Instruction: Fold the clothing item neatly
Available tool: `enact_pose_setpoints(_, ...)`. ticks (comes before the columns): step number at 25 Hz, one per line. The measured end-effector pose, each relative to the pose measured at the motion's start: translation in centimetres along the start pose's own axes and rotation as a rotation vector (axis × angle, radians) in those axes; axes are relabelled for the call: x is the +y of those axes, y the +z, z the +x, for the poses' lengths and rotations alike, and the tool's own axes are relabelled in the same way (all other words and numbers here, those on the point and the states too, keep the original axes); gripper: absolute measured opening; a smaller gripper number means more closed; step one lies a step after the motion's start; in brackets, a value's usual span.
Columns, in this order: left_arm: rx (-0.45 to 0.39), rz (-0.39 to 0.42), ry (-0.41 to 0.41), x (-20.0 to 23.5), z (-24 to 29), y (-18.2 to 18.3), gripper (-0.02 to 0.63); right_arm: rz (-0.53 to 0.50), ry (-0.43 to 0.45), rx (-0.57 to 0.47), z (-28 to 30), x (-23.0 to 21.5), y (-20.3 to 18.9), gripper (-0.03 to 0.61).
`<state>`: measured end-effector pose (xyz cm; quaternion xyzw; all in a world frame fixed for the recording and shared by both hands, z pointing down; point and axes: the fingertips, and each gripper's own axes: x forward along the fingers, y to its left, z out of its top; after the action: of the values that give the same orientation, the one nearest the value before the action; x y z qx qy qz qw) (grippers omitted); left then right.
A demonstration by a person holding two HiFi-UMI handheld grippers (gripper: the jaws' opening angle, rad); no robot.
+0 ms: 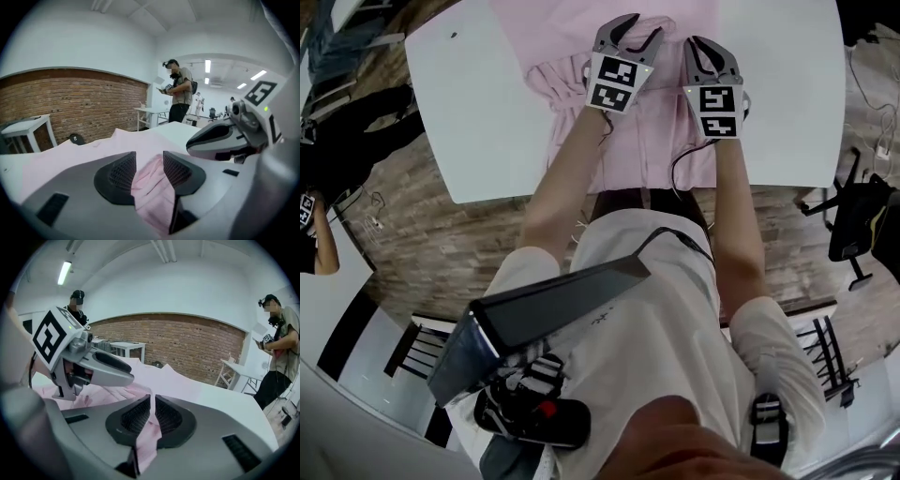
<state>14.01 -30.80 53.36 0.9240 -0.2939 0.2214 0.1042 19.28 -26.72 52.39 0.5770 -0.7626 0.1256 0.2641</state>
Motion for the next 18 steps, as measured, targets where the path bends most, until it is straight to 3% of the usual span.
enact_pose_setpoints(3, -0.021, -0.105, 0.092, 3.9, -3.3, -0.7, 0.161, -0.11, 0.06, -0.025, 1.9, 1.9, 2.0, 0.04)
enact_pose_setpoints(6, 0.008, -0.147, 0.134, 7.3, -5.4, -2.8, 0.161, -0.244, 0.136, -0.025, 4.1, 4.9, 4.0, 0.086)
enact_pose_setpoints(10, 0.06, -0.232, 0.124, 9.4, -5.8, -5.5, 0.161, -0.4, 0.221, 0.032, 6.9, 8.0, 3.7, 0.146)
enact_pose_setpoints(12, 0.087, -0.24, 0.102, 9.0, -5.5, -6.3, 0.161, -0.462, 0.239, 0.098, 8.2, 8.5, 2.5, 0.146)
enact_pose_setpoints(13, 0.098, -0.234, 0.095, 8.7, -5.5, -6.6, 0.161, -0.48, 0.239, 0.128, 8.7, 8.5, 1.9, 0.144)
enact_pose_setpoints(15, 0.111, -0.229, 0.09, 8.3, -5.6, -7.1, 0.161, -0.453, 0.214, 0.141, 8.9, 7.4, 2.0, 0.023)
enact_pose_setpoints(18, 0.106, -0.251, 0.09, 8.1, -5.9, -7.6, 0.161, -0.326, 0.093, 0.113, 8.2, 3.1, 3.6, 0.023)
